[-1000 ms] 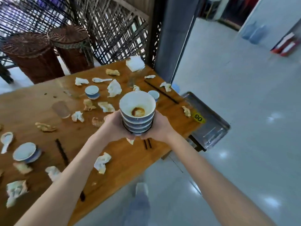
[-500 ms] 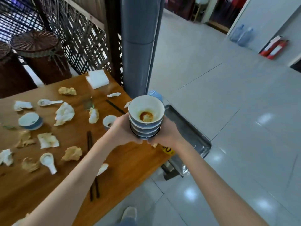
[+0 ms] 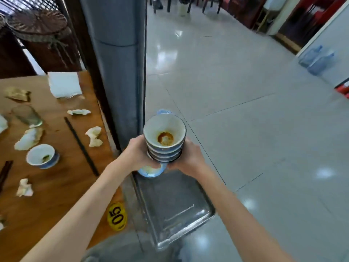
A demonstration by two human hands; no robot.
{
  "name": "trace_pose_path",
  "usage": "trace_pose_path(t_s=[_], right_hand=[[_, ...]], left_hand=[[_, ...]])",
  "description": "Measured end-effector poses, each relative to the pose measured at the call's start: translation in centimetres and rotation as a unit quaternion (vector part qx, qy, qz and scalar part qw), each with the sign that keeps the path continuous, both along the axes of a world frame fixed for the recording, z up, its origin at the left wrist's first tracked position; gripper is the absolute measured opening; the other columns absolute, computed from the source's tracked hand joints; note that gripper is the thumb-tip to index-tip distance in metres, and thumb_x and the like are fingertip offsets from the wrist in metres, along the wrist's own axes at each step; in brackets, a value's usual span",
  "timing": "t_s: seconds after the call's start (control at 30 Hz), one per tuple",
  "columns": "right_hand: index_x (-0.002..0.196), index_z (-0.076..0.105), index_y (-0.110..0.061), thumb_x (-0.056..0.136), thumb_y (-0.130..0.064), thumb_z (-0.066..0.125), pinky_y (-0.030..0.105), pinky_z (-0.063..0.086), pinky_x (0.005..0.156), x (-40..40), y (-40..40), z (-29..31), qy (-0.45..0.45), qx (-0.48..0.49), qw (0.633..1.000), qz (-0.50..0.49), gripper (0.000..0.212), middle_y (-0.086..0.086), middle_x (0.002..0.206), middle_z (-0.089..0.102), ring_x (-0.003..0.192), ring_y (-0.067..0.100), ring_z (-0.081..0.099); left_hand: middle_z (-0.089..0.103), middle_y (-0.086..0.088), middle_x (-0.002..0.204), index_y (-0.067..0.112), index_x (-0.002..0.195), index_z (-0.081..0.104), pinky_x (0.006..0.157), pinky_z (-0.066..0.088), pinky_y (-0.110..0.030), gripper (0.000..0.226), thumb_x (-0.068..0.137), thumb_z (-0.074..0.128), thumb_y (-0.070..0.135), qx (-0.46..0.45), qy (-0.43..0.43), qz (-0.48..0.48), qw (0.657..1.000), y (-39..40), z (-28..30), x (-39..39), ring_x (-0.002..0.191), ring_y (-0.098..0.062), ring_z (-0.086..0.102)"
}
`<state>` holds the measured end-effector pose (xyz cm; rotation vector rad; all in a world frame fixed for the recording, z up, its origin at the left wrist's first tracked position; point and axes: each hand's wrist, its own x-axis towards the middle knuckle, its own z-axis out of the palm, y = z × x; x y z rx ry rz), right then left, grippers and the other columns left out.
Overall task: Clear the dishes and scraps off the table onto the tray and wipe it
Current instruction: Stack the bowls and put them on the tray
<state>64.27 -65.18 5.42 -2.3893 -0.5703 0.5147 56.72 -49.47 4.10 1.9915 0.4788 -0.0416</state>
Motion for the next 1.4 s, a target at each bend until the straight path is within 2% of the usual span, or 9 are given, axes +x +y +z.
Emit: trace_pose_path(t_s=[0.1, 0.27, 0.47, 0.63, 0.83, 0.97, 1.03, 1.2, 1.4], right_hand=[[0.118, 0.053, -0.020, 0.046, -0.021, 0.086, 0.017, 0.036, 0.066, 4.7, -2.2, -2.5, 0.011, -0.004, 0.999, 0.035, 0.079, -0.004, 0.106, 0.064, 0.097, 0.015, 0.059], [0.112, 0.053, -0.022, 0.044, -0.019, 0.085, -0.002, 0.034, 0.052, 10.4, -3.9, -8.6, 0.044, 0.013, 0.997, 0.063, 0.074, -0.023, 0.076, 0.053, 0.068, -0.006, 0.050], [0.110, 0.054, -0.025, 0.043, -0.026, 0.084, 0.002, 0.031, 0.045, 15.2, -3.5, -17.6, 0.034, -0.014, 0.995, 0.093, 0.074, -0.022, 0.072, 0.049, 0.073, 0.004, 0.050], [0.119, 0.051, -0.026, 0.044, -0.025, 0.084, 0.015, 0.038, 0.061, 18.7, -2.5, -25.1, 0.026, -0.007, 0.994, 0.110, 0.081, -0.015, 0.086, 0.055, 0.082, 0.009, 0.055], [0.113, 0.054, -0.023, 0.043, -0.018, 0.085, -0.002, 0.033, 0.048, 21.2, -1.1, -32.3, 0.025, 0.017, 0.992, 0.121, 0.077, -0.026, 0.071, 0.048, 0.065, -0.003, 0.048], [0.108, 0.055, -0.024, 0.040, -0.015, 0.085, -0.003, 0.032, 0.048, 22.1, -0.5, -36.1, 0.032, 0.020, 0.993, 0.115, 0.074, -0.027, 0.069, 0.048, 0.063, -0.007, 0.047], [0.106, 0.054, -0.026, 0.038, -0.014, 0.086, -0.004, 0.032, 0.048, 22.5, -0.3, -37.5, 0.036, 0.022, 0.994, 0.104, 0.076, -0.028, 0.069, 0.047, 0.062, -0.013, 0.043], [0.102, 0.049, -0.030, 0.036, -0.012, 0.086, -0.004, 0.032, 0.048, 23.2, -0.1, -39.5, 0.045, 0.028, 0.995, 0.088, 0.077, -0.026, 0.070, 0.047, 0.063, -0.013, 0.042], [0.117, 0.050, -0.024, 0.040, -0.014, 0.087, -0.001, 0.035, 0.049, 22.8, -0.1, -40.6, 0.051, 0.038, 0.995, 0.078, 0.086, -0.027, 0.074, 0.044, 0.067, -0.001, 0.045]], left_hand=[[0.064, -0.008, 0.111, 0.004, 0.117, 0.057, 0.097, 0.044, -0.039, 0.085, 0.039, 0.090, 0.011, 0.012, 0.002, 0.031, 0.999, -2.8, -2.7, 3.4, 0.112, -0.023, 0.056], [0.056, 0.017, 0.090, 0.021, 0.106, 0.057, 0.074, 0.034, -0.010, 0.071, 0.042, 0.088, 0.019, 0.039, 0.058, 0.091, 0.993, -5.3, -8.3, 7.9, 0.090, -0.005, 0.051], [0.057, 0.012, 0.094, 0.022, 0.107, 0.056, 0.077, 0.038, -0.020, 0.075, 0.040, 0.089, 0.015, 0.041, 0.067, 0.116, 0.990, -5.6, -16.9, 11.9, 0.092, -0.009, 0.053], [0.057, 0.014, 0.089, 0.023, 0.107, 0.057, 0.075, 0.042, -0.025, 0.077, 0.038, 0.091, 0.020, 0.069, 0.049, 0.129, 0.988, -5.3, -24.2, 14.6, 0.088, -0.011, 0.054], [0.067, -0.002, 0.102, 0.013, 0.106, 0.063, 0.086, 0.049, -0.043, 0.078, 0.035, 0.092, 0.029, 0.110, 0.043, 0.129, 0.985, -3.9, -31.4, 16.7, 0.101, -0.024, 0.059], [0.063, -0.005, 0.110, 0.015, 0.112, 0.062, 0.110, 0.022, -0.048, 0.083, 0.037, 0.092, 0.034, 0.165, 0.044, 0.124, 0.977, -3.6, -34.5, 17.6, 0.111, -0.027, 0.052], [0.061, -0.006, 0.116, 0.015, 0.121, 0.057, 0.112, 0.009, -0.047, 0.091, 0.039, 0.091, 0.037, 0.190, 0.049, 0.120, 0.973, -3.5, -35.6, 18.1, 0.119, -0.025, 0.047], [0.056, -0.002, 0.127, 0.019, 0.128, 0.053, 0.112, -0.002, -0.047, 0.099, 0.039, 0.090, 0.044, 0.228, 0.072, 0.095, 0.966, -2.9, -37.6, 19.1, 0.131, -0.022, 0.037], [0.047, 0.000, 0.139, 0.021, 0.133, 0.048, 0.112, -0.008, -0.046, 0.105, 0.040, 0.089, 0.047, 0.246, 0.098, 0.073, 0.962, -2.6, -38.3, 19.4, 0.138, -0.021, 0.026]])
